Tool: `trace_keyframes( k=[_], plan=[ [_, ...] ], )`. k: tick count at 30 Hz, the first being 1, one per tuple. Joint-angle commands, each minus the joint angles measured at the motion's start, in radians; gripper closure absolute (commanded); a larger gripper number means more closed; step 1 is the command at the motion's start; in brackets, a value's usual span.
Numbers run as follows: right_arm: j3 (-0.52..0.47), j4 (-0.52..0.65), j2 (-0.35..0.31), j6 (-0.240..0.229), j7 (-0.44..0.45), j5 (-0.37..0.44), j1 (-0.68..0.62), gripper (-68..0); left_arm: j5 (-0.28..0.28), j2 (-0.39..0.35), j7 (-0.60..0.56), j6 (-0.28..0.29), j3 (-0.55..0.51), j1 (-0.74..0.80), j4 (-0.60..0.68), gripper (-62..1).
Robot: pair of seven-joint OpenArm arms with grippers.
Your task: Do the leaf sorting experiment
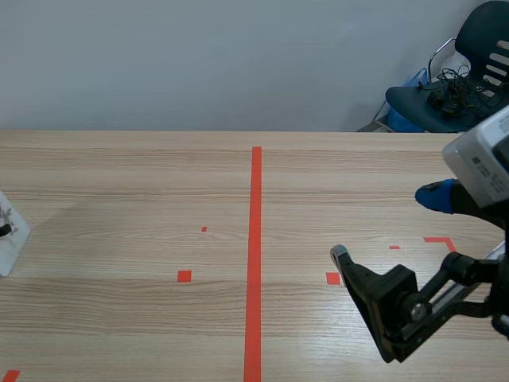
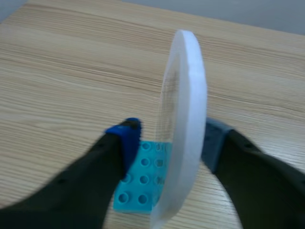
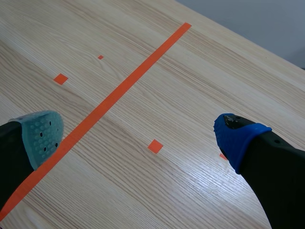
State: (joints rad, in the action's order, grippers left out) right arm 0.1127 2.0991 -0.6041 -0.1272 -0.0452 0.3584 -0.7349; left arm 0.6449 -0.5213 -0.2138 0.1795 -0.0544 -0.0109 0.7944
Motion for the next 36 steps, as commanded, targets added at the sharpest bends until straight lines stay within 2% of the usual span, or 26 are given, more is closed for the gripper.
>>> trace_keyframes(
  k=[1,3,4,8,10,12,15,17,20,24,28,31,34,36],
  plan=[
    [-0.014,0.026,0.000,0.004,0.014,0.008,0.003,-67.9,0.003,-0.029,-0.014,-0.001,-0.001,-0.006,0.042,-46.2],
    [-0.014,0.026,0.000,0.004,0.014,0.008,0.003,-67.9,0.003,-0.048,-0.012,-0.002,-0.007,-0.003,0.069,-57.5],
    [-0.014,0.026,0.000,0.004,0.014,0.008,0.003,-67.9,0.004,-0.063,0.000,-0.002,-0.012,0.000,0.088,-59.9],
    [-0.020,0.028,0.000,0.004,0.014,0.008,0.004,-67.9,0.027,-0.130,0.066,0.000,-0.072,0.036,0.222,-60.2],
    [-0.038,0.037,0.000,0.005,0.014,0.008,0.004,-67.9,0.029,-0.166,0.142,0.018,-0.120,0.063,0.313,-60.3],
    [-0.069,0.056,0.000,0.008,0.014,0.008,0.003,-67.9,0.032,-0.193,0.216,0.098,-0.175,0.095,0.406,-60.2],
    [-0.122,0.092,0.000,0.008,0.012,0.008,0.003,-67.9,0.082,-0.209,0.279,0.272,-0.248,0.148,0.546,-60.3],
    [-0.153,0.111,0.000,0.008,0.006,0.014,0.003,-67.9,0.096,-0.208,0.309,0.368,-0.274,0.186,0.644,-62.3],
    [-0.189,0.118,0.000,0.008,0.006,0.024,0.003,-67.9,0.095,-0.206,0.339,0.423,-0.275,0.269,0.798,-62.3],
    [-0.233,0.118,0.000,0.008,0.006,0.121,0.003,-67.9,0.090,-0.175,0.347,0.437,-0.275,0.407,0.988,-62.3],
    [-0.262,0.118,0.000,0.008,-0.002,0.132,0.003,-67.9,0.063,-0.099,0.351,0.433,-0.275,0.534,1.128,-62.3],
    [-0.266,0.118,0.000,0.007,-0.013,0.175,0.000,-67.9,0.045,-0.046,0.354,0.383,-0.275,0.592,1.179,-62.3],
    [-0.266,0.118,0.000,0.007,-0.016,0.195,0.000,-67.9,0.035,-0.033,0.356,0.326,-0.275,0.595,1.173,-62.3],
    [-0.266,0.118,0.000,0.007,-0.018,0.195,0.000,-67.9,-0.005,-0.034,0.354,0.280,-0.275,0.595,1.165,-62.3]
  ],
)
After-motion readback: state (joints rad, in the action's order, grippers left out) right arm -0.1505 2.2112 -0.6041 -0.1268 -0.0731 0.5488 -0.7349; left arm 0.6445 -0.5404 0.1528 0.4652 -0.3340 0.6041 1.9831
